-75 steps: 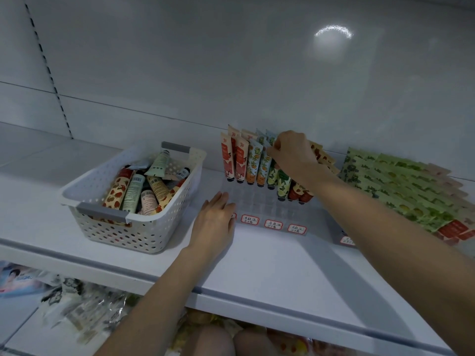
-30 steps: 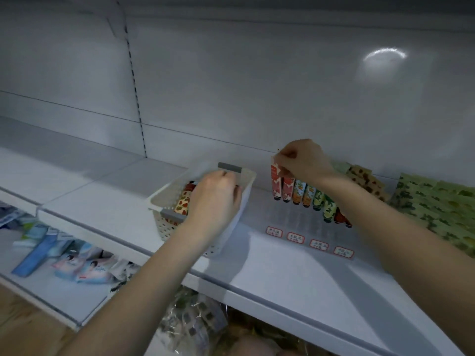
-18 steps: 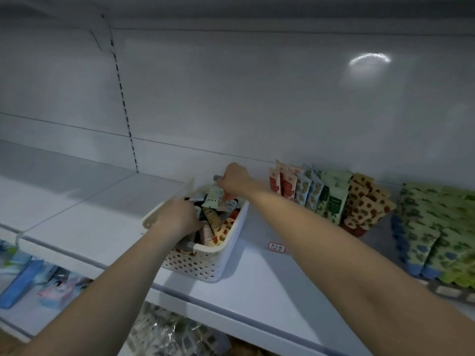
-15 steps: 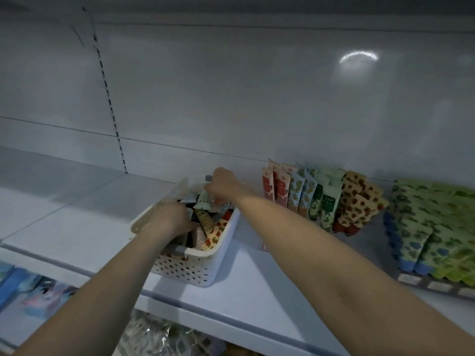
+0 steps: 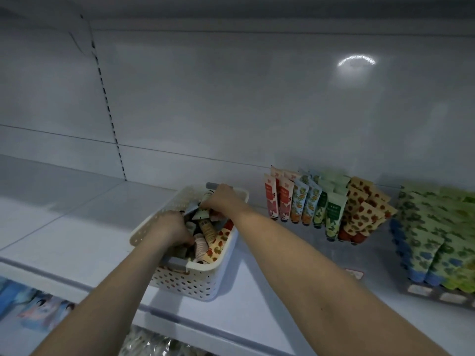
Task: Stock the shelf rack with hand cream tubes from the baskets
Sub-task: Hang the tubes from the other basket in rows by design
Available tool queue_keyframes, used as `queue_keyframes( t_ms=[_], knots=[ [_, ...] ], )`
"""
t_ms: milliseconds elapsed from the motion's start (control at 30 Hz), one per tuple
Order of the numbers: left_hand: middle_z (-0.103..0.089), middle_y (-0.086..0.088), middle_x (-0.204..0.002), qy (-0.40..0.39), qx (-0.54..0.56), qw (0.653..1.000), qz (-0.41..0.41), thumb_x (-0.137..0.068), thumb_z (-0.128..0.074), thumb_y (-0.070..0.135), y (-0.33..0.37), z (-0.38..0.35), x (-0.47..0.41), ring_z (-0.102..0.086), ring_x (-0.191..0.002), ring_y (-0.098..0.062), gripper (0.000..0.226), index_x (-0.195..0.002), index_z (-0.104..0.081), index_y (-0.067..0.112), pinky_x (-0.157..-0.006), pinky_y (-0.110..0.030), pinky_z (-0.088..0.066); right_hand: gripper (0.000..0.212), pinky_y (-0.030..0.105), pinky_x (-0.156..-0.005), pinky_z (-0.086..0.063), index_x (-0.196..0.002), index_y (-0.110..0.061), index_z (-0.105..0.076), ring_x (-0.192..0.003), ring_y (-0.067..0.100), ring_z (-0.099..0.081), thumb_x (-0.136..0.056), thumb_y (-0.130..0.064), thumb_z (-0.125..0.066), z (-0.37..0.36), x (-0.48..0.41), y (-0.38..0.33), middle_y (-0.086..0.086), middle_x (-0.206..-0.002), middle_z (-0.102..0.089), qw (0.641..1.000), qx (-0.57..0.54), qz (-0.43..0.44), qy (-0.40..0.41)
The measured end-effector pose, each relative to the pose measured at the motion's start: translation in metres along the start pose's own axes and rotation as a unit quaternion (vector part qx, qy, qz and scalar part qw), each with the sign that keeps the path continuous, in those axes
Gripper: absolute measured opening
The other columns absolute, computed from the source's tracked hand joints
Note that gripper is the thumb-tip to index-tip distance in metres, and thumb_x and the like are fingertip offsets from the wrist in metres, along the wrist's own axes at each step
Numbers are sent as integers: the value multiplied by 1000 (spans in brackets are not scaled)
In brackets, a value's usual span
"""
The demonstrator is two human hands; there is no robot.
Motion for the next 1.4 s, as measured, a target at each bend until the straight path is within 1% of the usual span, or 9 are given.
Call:
queue_keyframes(
  t_ms=[133, 267, 333, 533, 700, 900, 1033, 1233, 1400],
  knots=[
    [-52, 2, -78, 1, 79, 997, 14, -79, -69, 29, -4, 2, 6, -49, -74, -13, 22, -83, -52, 15, -47, -17, -32, 52, 36, -78, -56, -134, -7, -44, -88, 28, -62, -84, 3, -57, 3, 3, 3, 20, -109, -60, 994, -107, -36, -8],
    [-56, -5, -86, 31, 161, 986, 14, -75, -72, 24, -5, 8, 12, -54, -78, -17, 25, -81, -52, 12, -58, -22, -41, 5, 41, -86, -54, -78, 7, -59, -80, 30, -64, -81, 7, -62, 34, 11, -3, 15, -83, -60, 994, -100, -17, 43],
    [-55, -5, -80, 61, 257, 965, 7, -75, -71, 18, -4, 13, 13, -50, -68, -13, 22, -77, -50, 12, -51, -23, -37, 18, 34, -84, -53, -96, 19, -59, -92, 31, -63, -82, 7, -61, 52, 20, -6, 29, -101, -61, 991, -127, -4, 49],
    [-52, 1, -79, 195, 568, 798, -43, -80, -65, 7, 1, 51, 51, -49, -71, -14, 21, -90, -49, 16, -56, -26, -37, 25, 24, -82, -50, -114, 8, -57, -85, 15, -58, -90, 1, -54, 92, 74, 2, 15, -108, -58, 947, -318, 38, 11],
    [-62, -2, -89, 139, 716, 679, -80, -79, -67, 1, 19, 50, 98, -60, -80, -15, 26, -98, -56, 16, -60, -27, -45, 11, 15, -48, -53, -93, 3, -60, -65, 19, -65, -88, 5, -50, 109, 140, 18, 18, -86, -61, 875, -480, -22, -61],
    [-67, -2, -84, 37, 800, 588, -116, -63, -71, 7, 65, 29, 143, -64, -78, -15, 33, -94, -60, 14, -68, -32, -52, 65, 22, -42, -53, -83, 18, -68, -58, 29, -66, -19, 26, -81, 100, 216, 43, 28, -78, -63, 766, -602, -58, -219],
    [-72, -6, -93, 28, 782, 601, -162, -58, -71, 12, 87, 19, 162, -67, -82, -18, 39, -96, -63, 10, -72, -33, -57, 60, 26, -42, -54, -86, 19, -66, -59, 30, -66, -27, 26, -80, 93, 245, 73, 29, -80, -63, 744, -624, -93, -220],
    [-68, -8, -86, 42, 756, 642, -118, -67, -73, 5, 103, -23, 171, -65, -77, -20, 29, -91, -59, 13, -75, -38, -55, 21, 20, -45, -54, -96, 7, -59, -54, 22, -65, -90, -6, -45, 106, 265, 122, 21, -74, -65, 797, -588, -124, -58],
    [-67, -9, -86, 25, 749, 656, -87, -76, -71, 3, 118, -55, 169, -66, -74, -20, 24, -93, -57, 13, -69, -34, -55, 23, 21, -59, -57, -97, 3, -63, -68, 19, -70, -91, -17, -52, 126, 264, 144, 18, -83, -70, 812, -580, -35, 46]
  ],
)
Point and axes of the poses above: each hand's wrist, its own x-axis away from the middle knuckle, its own z-axis out of the back of the hand, y = z × x, the point moved 6 cm from there along -x, towards the middle knuckle
